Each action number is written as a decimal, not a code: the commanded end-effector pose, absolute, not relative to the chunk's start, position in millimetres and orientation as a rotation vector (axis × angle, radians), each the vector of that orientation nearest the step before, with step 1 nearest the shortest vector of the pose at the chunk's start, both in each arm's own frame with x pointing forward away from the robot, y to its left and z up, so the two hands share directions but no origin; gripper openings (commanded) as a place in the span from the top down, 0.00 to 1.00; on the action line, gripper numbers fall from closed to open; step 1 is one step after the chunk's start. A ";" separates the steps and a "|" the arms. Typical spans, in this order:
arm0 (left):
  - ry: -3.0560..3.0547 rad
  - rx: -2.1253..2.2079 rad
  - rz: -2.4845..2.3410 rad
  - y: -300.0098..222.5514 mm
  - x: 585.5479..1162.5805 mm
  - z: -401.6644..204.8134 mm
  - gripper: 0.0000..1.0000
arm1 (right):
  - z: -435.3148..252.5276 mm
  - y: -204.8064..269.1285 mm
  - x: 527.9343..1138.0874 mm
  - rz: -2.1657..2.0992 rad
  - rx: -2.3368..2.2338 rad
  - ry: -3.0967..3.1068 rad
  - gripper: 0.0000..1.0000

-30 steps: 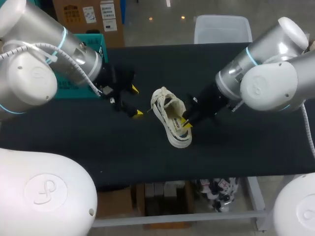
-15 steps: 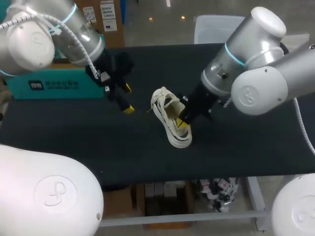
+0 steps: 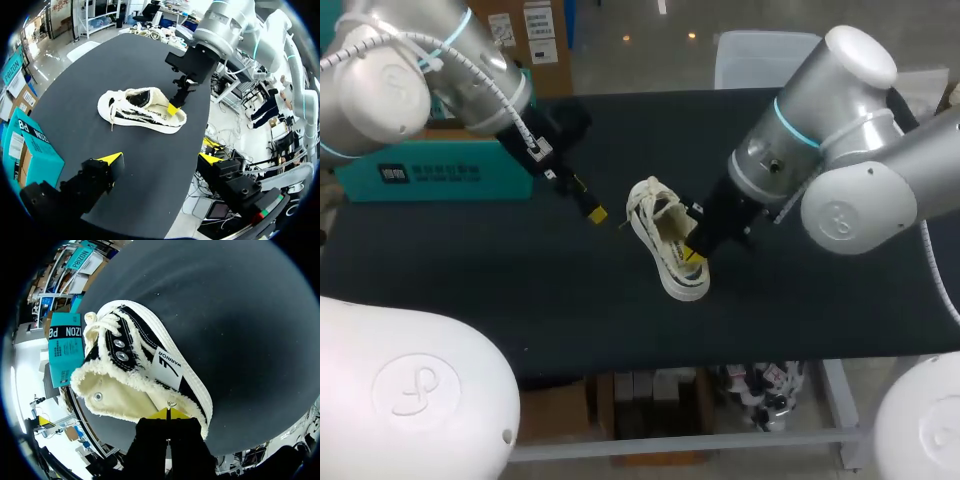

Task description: Open the shoe tongue, take the insole out of the shoe, put the insole back into the shoe, and pack the shoe into the shoebox

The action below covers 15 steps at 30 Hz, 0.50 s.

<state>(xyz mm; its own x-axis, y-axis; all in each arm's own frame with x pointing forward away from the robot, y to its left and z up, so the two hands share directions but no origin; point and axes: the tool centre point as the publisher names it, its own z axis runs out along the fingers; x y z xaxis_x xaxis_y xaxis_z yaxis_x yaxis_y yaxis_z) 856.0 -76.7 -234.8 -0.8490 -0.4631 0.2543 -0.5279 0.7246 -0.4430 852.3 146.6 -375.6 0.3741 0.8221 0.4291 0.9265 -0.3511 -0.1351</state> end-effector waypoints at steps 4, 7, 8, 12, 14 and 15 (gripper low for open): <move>-2.432 1.395 0.857 -69.2 843.8 -237.6 0.00 | -407.7 156.9 855.5 -0.465 -2.266 -1.571 1.00; -2.423 1.409 0.845 -66.7 842.6 -237.2 0.00 | -412.8 159.2 857.0 -0.457 -2.271 -1.591 1.00; -2.426 1.407 0.841 -66.1 842.4 -237.2 0.00 | -414.1 159.6 857.2 -0.460 -2.281 -1.599 1.00; -2.398 1.437 0.839 -61.3 841.7 -237.8 0.00 | -416.1 162.4 856.6 -0.435 -2.297 -1.612 1.00; -2.390 1.445 0.833 -60.0 841.9 -238.4 0.00 | -409.8 162.3 854.7 -0.446 -2.298 -1.620 1.00; -2.388 1.441 0.835 -59.9 842.0 -238.6 0.00 | -405.5 161.8 853.9 -0.452 -2.292 -1.625 1.00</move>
